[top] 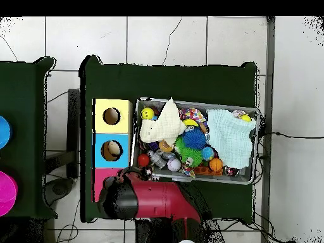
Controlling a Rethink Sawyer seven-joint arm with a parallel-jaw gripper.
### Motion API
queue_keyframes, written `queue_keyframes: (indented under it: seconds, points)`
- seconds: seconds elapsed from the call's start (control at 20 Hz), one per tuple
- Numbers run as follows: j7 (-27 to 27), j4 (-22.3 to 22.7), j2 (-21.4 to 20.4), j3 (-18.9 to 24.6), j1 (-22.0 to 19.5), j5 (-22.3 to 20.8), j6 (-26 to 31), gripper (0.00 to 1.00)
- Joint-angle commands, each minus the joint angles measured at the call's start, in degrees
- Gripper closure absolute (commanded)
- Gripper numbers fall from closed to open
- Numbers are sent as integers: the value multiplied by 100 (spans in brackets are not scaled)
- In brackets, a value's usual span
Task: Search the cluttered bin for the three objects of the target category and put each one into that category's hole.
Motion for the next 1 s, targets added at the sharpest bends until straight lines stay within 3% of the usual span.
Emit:
queue_keyframes:
  seconds: [0.05, 0.35, 0.55, 1.0]
  points:
    - [131, -1157, 408, 83, -306, -364, 711, 0]
    - [-7, -1722, 587, 17, -440, -657, 853, 0]
    - [44, -1664, 632, -47, -586, -777, 851, 0]
    - [0, -1018, 823, 131, -1167, -1134, 192, 0]
